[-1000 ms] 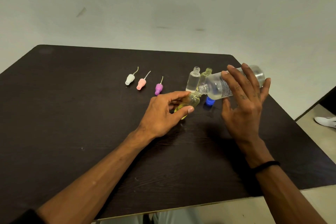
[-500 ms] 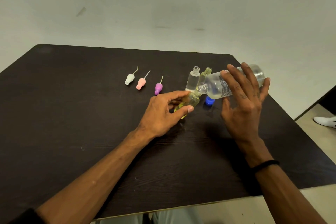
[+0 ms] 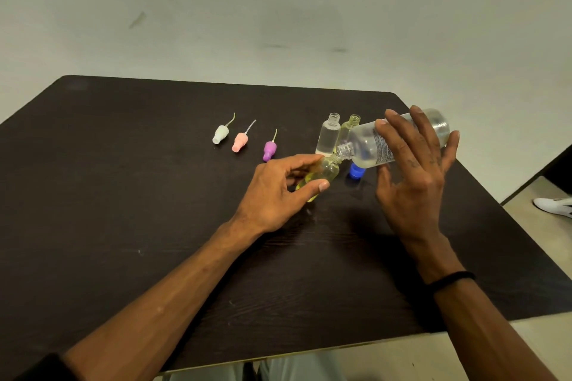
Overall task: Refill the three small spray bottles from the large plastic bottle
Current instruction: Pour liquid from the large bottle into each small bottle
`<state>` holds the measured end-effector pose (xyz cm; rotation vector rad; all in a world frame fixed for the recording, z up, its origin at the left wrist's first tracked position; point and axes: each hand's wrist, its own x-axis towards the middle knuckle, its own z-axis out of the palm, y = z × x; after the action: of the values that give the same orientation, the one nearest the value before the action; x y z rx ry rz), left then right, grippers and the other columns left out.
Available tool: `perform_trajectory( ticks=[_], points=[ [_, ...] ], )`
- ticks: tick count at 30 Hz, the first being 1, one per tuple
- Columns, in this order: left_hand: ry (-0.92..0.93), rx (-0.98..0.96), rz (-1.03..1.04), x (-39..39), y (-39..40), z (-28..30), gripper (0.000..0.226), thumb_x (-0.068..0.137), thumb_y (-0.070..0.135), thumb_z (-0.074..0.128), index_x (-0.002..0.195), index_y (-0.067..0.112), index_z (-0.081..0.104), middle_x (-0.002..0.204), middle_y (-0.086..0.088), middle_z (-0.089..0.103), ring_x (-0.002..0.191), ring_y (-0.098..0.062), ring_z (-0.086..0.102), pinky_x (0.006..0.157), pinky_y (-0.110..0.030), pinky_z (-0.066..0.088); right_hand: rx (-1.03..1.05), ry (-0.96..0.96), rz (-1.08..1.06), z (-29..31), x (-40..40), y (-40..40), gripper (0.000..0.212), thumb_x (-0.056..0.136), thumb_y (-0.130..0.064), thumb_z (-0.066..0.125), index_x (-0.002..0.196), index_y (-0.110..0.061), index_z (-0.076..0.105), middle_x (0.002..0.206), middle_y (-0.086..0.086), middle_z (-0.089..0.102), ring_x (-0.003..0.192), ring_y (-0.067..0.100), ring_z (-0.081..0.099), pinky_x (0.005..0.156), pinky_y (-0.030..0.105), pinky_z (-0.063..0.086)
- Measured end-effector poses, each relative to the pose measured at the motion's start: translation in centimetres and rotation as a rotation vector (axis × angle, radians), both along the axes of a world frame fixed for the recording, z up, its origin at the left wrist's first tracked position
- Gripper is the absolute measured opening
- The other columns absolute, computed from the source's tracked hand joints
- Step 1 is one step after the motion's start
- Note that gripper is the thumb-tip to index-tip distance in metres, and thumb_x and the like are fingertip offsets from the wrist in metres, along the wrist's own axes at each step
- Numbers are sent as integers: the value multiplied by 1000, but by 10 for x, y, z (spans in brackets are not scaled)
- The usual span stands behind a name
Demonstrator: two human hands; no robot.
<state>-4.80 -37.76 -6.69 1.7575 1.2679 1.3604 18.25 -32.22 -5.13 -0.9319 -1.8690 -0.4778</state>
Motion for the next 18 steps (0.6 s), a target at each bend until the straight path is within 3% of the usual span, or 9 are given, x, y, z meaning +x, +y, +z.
perform_trajectory(
  ticks=[10, 18],
  points=[
    [3, 6, -4, 0, 0, 0, 47, 93, 20, 79, 138, 15, 67, 126, 8, 75, 115, 0, 71, 103, -26, 57, 4, -6, -3, 0, 0, 0, 74, 78, 14, 73, 145, -14, 59, 158, -1, 49, 156, 26, 34, 120, 78, 7],
    [-13, 8, -12, 0, -1, 0, 45, 92, 18, 79, 136, 16, 68, 123, 9, 75, 113, 1, 71, 100, -20, 55, 7, -8, -9, 0, 0, 0, 73, 79, 15, 73, 145, -13, 59, 158, -1, 49, 156, 27, 33, 120, 78, 7]
  ],
)
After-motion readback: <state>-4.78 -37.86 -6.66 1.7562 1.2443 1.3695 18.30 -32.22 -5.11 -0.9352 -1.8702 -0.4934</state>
